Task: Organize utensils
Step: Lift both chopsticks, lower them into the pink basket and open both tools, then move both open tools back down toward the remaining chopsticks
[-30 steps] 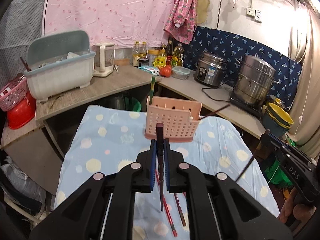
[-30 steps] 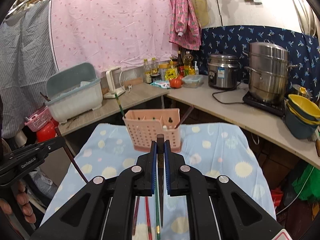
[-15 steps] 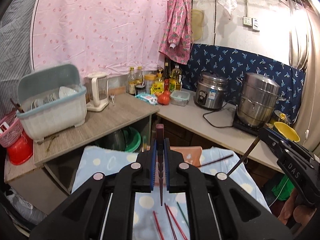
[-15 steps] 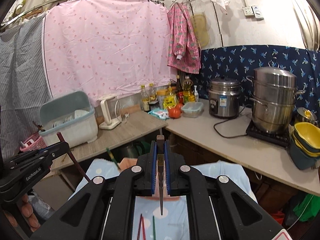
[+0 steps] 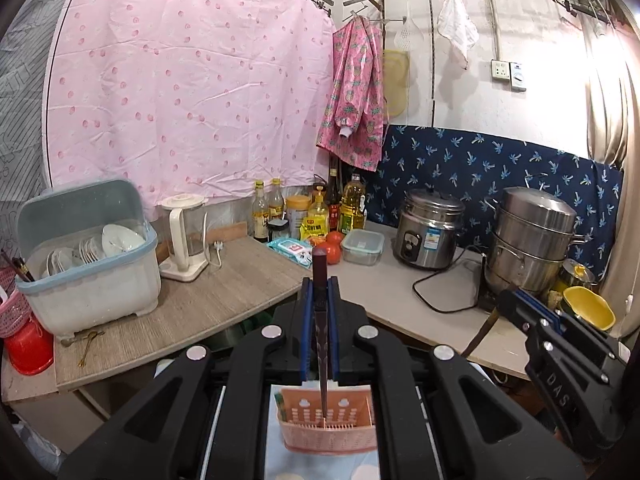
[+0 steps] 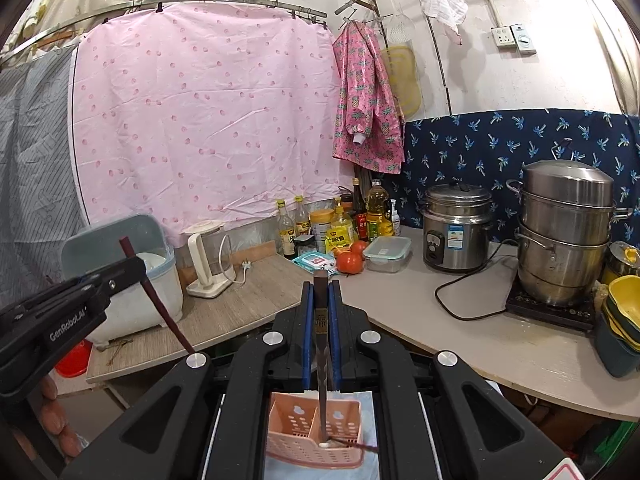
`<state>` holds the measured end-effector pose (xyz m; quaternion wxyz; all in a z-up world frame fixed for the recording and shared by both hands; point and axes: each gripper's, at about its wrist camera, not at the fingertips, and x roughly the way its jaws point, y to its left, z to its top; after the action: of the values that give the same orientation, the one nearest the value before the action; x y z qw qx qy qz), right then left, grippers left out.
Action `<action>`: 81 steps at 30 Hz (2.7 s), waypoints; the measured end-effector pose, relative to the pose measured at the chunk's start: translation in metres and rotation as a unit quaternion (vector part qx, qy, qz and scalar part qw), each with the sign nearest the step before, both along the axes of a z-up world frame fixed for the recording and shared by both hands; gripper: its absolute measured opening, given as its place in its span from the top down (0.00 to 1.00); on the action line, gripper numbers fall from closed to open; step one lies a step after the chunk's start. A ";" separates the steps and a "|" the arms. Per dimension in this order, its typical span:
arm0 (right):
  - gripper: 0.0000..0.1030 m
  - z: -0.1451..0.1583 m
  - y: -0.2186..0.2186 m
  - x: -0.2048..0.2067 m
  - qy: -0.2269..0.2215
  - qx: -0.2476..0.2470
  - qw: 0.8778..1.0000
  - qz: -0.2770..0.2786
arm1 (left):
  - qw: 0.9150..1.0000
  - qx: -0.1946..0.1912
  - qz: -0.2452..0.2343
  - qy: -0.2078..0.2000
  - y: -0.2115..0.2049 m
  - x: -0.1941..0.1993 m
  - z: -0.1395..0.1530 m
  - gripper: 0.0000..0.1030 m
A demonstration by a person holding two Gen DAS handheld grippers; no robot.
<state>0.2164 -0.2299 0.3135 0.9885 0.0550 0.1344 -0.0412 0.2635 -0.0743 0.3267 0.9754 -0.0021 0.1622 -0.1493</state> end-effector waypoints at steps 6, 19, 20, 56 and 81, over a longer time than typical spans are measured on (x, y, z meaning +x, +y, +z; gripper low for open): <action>0.93 -0.027 -0.005 0.023 0.020 -0.002 1.000 -0.002 | 1.000 0.011 0.013 0.018 -0.003 0.029 -0.029 0.94; 0.75 -0.074 -0.013 0.018 0.057 0.021 0.998 -0.015 | 0.998 0.032 0.030 0.046 0.003 0.031 -0.091 0.90; 0.73 -0.073 -0.014 0.015 0.055 0.022 0.998 -0.016 | 0.998 0.031 0.032 0.048 0.004 0.030 -0.092 0.87; 0.72 -0.178 0.049 -0.159 0.157 -0.003 0.987 0.021 | 0.992 0.022 0.036 0.121 0.061 -0.124 -0.156 0.80; 0.72 -0.307 0.061 -0.201 0.303 0.015 0.953 0.016 | 0.963 0.028 0.011 0.269 0.068 -0.226 -0.305 0.77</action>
<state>0.0151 -0.1689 0.0066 0.9008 0.0526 0.4293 -0.0380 0.0374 -0.0065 0.0219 0.8970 -0.0171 0.4227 -0.1283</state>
